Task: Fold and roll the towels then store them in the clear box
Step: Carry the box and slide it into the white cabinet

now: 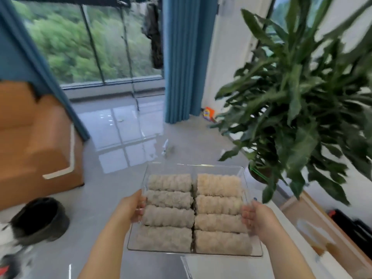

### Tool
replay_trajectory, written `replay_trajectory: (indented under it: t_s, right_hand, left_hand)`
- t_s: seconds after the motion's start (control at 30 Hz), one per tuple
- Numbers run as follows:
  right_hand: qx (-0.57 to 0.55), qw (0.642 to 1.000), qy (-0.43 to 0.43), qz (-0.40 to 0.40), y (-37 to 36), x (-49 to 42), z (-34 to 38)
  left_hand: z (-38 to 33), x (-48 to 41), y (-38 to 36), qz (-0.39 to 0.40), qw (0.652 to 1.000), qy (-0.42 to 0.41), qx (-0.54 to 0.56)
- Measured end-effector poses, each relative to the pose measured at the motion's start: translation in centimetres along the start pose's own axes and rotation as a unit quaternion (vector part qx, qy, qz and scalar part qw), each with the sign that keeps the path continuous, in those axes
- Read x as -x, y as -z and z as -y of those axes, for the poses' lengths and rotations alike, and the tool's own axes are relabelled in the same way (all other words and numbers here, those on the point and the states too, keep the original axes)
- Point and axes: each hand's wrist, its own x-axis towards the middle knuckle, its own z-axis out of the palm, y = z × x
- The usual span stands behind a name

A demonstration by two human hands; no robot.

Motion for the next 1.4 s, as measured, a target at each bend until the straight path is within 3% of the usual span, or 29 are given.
replay_trajectory:
  t_s: [0.13,0.47,0.63,0.87,1.07,1.3,1.4]
  right_hand:
    - [0.072,0.995,0.032,0.069,-8.9,2.6,2.6]
    - [0.184,0.933,-0.029,0.308,-36.3,10.6,0.8]
    - [0.237,0.896,-0.034,0.373,-50.1,15.9,-2.8]
    - [0.352,0.835,-0.014,0.422,-65.9,22.2,-8.1]
    - [0.44,0.741,-0.013,0.507,-80.7,30.9,-13.9]
    - [0.581,0.552,-0.002,0.599,-92.3,47.1,-26.0]
    - [0.601,0.509,0.0,0.616,-94.0,53.1,-32.1]
  left_hand:
    - [-0.5,2.4,9.3,-0.049,0.995,0.009,0.082]
    - [-0.9,6.7,37.0,-0.145,0.961,-0.009,0.235]
    - [1.5,7.6,49.7,-0.2,0.93,-0.011,0.31]
    - [5.9,10.5,61.0,-0.243,0.882,-0.003,0.404]
    - [10.9,15.1,69.0,-0.274,0.778,-0.06,0.562]
    - [19.2,23.4,74.6,-0.43,0.62,-0.093,0.65]
    - [22.8,26.8,76.3,-0.463,0.564,-0.1,0.677]
